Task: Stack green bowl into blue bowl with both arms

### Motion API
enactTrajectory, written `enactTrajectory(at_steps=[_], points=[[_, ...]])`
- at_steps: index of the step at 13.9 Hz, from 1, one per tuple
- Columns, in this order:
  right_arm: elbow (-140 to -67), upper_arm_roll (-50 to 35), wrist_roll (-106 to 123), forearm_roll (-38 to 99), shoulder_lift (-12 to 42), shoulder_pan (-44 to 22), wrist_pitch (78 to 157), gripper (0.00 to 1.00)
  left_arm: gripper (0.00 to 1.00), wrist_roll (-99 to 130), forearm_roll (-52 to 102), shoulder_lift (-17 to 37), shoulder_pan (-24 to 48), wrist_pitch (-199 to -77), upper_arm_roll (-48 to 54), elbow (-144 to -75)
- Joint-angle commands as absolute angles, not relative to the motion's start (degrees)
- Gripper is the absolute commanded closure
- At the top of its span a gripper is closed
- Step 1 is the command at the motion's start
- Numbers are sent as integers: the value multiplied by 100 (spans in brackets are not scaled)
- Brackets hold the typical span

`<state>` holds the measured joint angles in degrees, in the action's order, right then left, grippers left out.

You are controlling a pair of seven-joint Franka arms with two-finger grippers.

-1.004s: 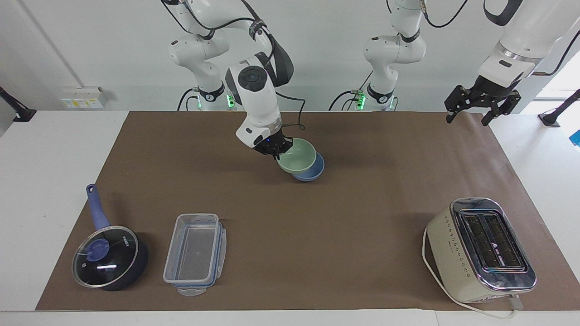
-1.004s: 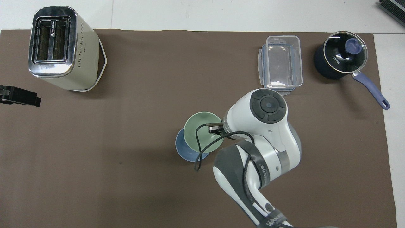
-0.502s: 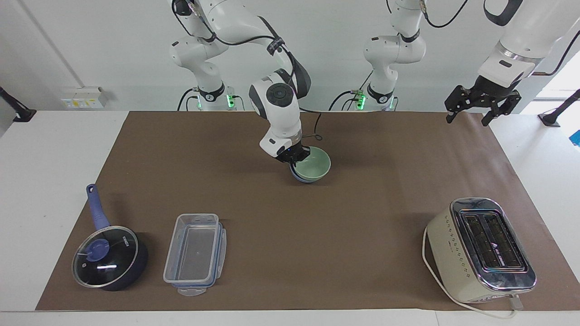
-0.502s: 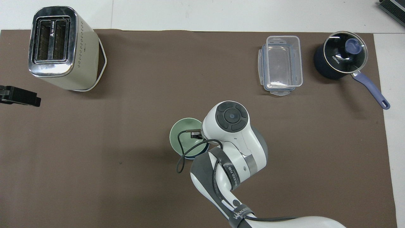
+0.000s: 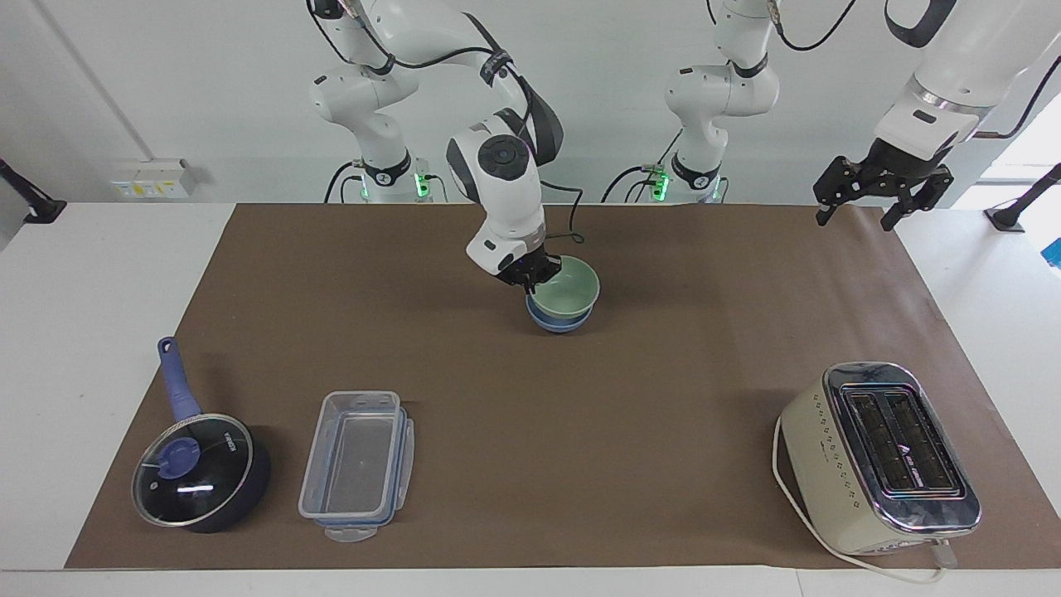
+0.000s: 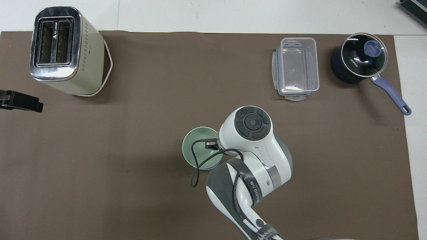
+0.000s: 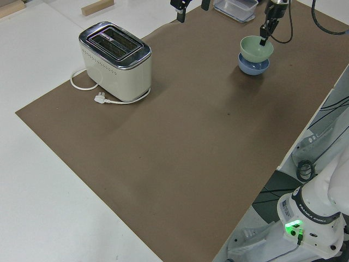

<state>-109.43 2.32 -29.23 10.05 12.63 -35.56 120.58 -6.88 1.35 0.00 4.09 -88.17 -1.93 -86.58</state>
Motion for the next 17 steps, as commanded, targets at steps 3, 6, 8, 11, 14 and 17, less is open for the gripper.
enactTrajectory(at_steps=[3, 6, 8, 11, 14, 17], points=[[-11250, 193, -2830, 1134, 1266, -3524, 12489, 100, 0, -721, 62, -114, 343, -8780, -149, -8754], [-11241, 193, -2830, 1134, 1274, -3490, 12472, 88, 0, -721, 62, -114, 343, -8780, -149, -8754], [-11232, 193, -2848, 1134, 1274, -3489, 12472, 48, 0, -721, 62, -114, 343, -8789, -149, -8754], [-11119, 211, -2830, 1125, 1222, -3472, 12411, 0, 0, -721, 62, -114, 343, -8780, -149, -8754], [-11075, 290, -2550, 889, 705, -2982, 12340, 0, 0, -721, 62, -114, 343, -8780, -149, -8754], [-10671, 290, -2277, 11, 440, -2409, 11779, 0, 0, -721, 62, -114, 343, -8789, -149, -8754]])
